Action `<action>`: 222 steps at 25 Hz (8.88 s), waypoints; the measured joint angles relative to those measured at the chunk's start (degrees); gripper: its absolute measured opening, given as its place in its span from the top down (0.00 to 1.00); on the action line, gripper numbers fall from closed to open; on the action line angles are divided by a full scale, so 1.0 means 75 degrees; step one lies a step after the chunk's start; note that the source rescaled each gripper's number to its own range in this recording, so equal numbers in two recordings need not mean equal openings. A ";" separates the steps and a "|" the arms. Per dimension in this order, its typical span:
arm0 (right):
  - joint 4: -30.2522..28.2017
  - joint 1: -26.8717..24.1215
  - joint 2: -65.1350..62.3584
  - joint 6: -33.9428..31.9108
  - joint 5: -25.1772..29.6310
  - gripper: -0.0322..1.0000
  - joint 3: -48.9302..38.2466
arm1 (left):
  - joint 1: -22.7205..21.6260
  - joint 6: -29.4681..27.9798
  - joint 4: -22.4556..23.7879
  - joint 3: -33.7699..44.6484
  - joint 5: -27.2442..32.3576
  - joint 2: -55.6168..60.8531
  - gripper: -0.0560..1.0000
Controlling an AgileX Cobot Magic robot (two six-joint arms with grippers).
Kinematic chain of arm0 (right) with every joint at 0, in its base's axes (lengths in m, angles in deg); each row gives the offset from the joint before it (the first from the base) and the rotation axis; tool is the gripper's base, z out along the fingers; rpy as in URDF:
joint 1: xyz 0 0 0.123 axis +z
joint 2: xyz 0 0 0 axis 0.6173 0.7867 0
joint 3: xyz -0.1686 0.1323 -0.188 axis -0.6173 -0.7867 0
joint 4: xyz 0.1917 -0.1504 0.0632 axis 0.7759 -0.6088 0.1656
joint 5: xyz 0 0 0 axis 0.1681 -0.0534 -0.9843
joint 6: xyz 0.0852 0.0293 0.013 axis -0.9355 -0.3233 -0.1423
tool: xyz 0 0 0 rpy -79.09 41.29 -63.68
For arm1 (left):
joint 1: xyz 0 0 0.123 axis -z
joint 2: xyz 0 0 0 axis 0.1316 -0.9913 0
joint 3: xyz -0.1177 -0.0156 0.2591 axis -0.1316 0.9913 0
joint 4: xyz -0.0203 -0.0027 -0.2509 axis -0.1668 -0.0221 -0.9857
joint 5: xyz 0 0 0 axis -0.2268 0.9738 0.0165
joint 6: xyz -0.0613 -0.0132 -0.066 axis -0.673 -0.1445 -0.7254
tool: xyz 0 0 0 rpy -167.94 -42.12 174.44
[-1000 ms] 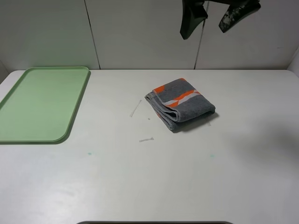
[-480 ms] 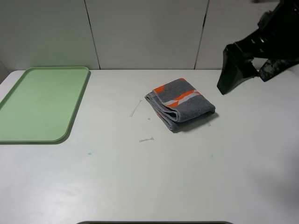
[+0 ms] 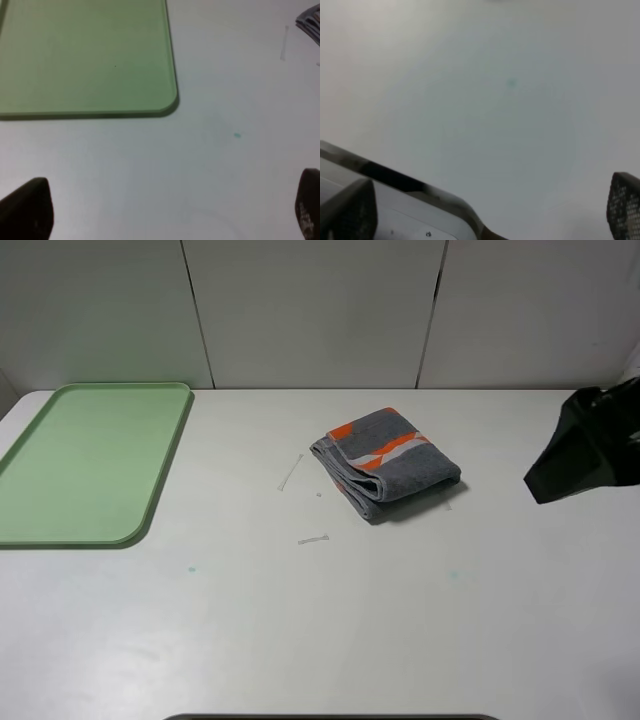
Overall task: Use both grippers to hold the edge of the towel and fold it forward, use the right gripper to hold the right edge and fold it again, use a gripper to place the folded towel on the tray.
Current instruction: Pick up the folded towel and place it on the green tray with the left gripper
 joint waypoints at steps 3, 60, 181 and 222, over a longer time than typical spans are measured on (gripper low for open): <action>0.0063 0.0000 -0.0704 -0.0096 0.0000 0.00 -0.0330 | 0.0000 0.0000 0.0000 0.0000 0.0000 0.0000 0.02; -0.0853 -0.4414 -0.8092 -0.0106 -0.1444 0.00 -0.3873 | 0.0000 0.0000 0.0000 0.0000 0.0000 0.0000 0.02; -0.0832 -0.4414 -0.8092 -0.0100 -0.1444 0.00 -0.3873 | 0.5251 0.0190 0.0266 -0.8812 -0.3808 -1.6798 0.03; -0.0791 -0.4414 -0.8092 -0.0100 -0.1444 0.00 -0.3873 | 0.5316 -0.1030 0.0204 -0.8867 -0.5553 -1.8006 0.29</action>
